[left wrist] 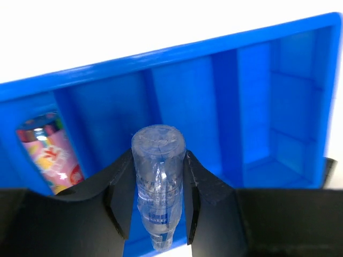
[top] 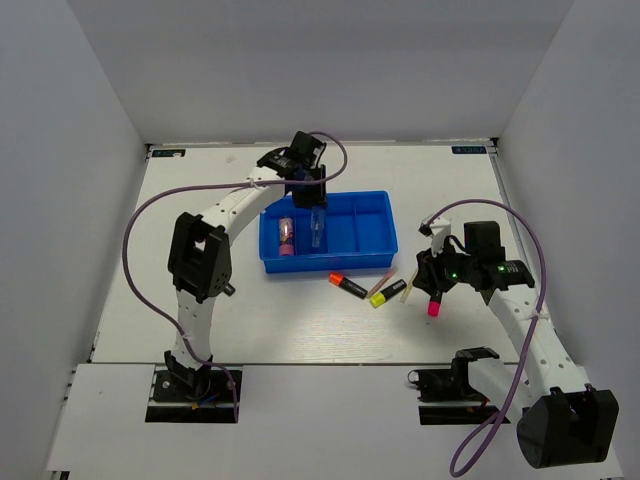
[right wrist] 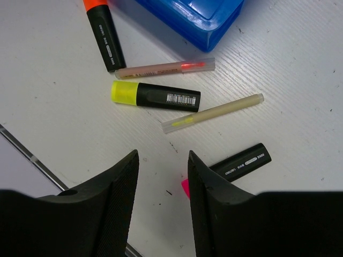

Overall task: Sort the stationery into containers
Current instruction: Place the stationery in the storage box.

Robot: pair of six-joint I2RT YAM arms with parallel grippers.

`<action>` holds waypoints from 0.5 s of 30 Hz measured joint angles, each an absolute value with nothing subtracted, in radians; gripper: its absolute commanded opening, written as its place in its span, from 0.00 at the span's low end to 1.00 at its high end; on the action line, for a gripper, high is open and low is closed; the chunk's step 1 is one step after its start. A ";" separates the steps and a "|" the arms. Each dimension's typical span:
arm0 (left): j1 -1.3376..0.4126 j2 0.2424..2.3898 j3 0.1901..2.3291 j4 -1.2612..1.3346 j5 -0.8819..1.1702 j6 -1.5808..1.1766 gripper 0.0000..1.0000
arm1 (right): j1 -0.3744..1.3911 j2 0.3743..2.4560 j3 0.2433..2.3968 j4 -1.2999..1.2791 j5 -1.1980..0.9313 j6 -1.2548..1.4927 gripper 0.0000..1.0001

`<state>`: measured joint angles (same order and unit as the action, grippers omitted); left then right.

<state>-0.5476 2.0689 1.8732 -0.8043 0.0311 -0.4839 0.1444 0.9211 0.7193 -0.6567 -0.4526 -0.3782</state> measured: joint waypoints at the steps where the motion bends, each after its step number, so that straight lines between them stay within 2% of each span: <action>1: -0.549 2.070 1.873 -0.807 0.016 -0.471 0.00 | 0.144 0.921 0.719 -0.657 -0.453 -0.378 0.46; 4: -0.552 2.065 1.849 -0.793 -0.017 -0.444 0.01 | 0.145 0.921 0.719 -0.657 -0.453 -0.379 0.49; 6: -0.553 2.061 1.811 -0.778 -0.039 -0.429 0.10 | 0.145 0.921 0.719 -0.657 -0.453 -0.378 0.51; 7: -0.555 2.061 1.791 -0.777 -0.051 -0.422 0.20 | 0.145 0.921 0.719 -0.657 -0.453 -0.379 0.53; 9: -0.559 2.061 1.755 -0.778 -0.068 -0.415 0.28 | 0.145 0.921 0.719 -0.657 -0.453 -0.379 0.54; 10: -0.561 2.061 1.741 -0.780 -0.073 -0.411 0.41 | 0.145 0.921 0.719 -0.657 -0.454 -0.379 0.56; 11: -0.563 2.061 1.736 -0.782 -0.077 -0.408 0.48 | 0.145 0.921 0.719 -0.657 -0.455 -0.379 0.64; 12: -0.565 2.061 1.734 -0.783 -0.083 -0.404 0.55 | 0.145 0.921 0.719 -0.657 -0.456 -0.378 0.67; 13: -0.566 2.061 1.734 -0.781 -0.087 -0.400 0.62 | 0.145 0.921 0.719 -0.657 -0.456 -0.379 0.69; 14: -0.567 2.061 1.734 -0.777 -0.091 -0.399 0.74 | 0.145 0.921 0.719 -0.657 -0.456 -0.380 0.72; 15: -0.568 2.061 1.735 -0.774 -0.095 -0.400 0.77 | 0.145 0.921 0.719 -0.657 -0.456 -0.381 0.72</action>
